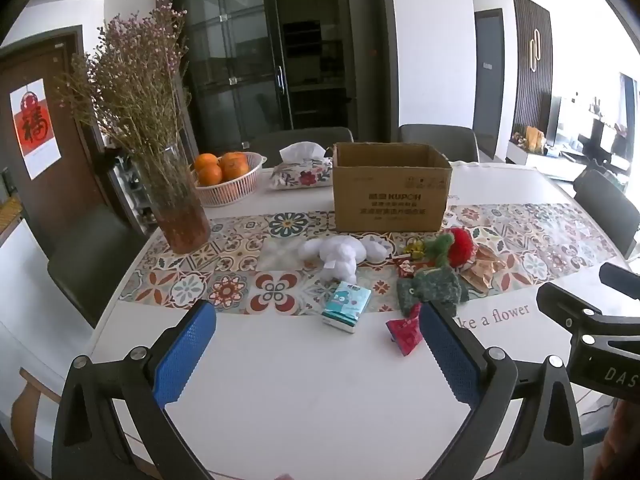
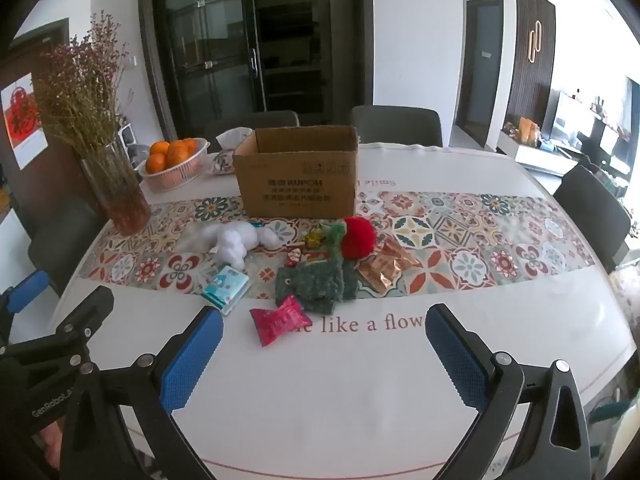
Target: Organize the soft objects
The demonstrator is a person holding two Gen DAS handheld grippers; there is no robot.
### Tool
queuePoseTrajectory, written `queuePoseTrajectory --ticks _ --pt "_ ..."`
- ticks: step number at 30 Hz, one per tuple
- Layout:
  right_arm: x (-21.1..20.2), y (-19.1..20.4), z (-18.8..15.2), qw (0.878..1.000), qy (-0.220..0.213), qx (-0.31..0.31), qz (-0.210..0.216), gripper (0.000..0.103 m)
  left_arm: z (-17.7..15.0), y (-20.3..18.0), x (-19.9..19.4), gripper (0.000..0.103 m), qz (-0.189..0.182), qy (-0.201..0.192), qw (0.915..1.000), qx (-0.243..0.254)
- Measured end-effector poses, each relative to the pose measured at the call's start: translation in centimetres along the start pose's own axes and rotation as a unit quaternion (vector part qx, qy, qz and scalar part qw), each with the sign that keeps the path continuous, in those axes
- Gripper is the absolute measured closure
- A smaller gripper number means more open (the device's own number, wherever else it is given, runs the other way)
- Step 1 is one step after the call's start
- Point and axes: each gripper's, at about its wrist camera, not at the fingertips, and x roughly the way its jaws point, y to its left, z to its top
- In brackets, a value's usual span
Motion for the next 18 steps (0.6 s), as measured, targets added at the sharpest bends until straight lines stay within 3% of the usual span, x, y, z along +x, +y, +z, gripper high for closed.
queuePoseTrajectory --ticks 18 --pt "-0.16 -0.05 -0.14 1.0 -0.001 0.001 -0.002 0.001 0.45 0.0 -0.6 0.0 0.002 -0.017 0.9998 -0.007"
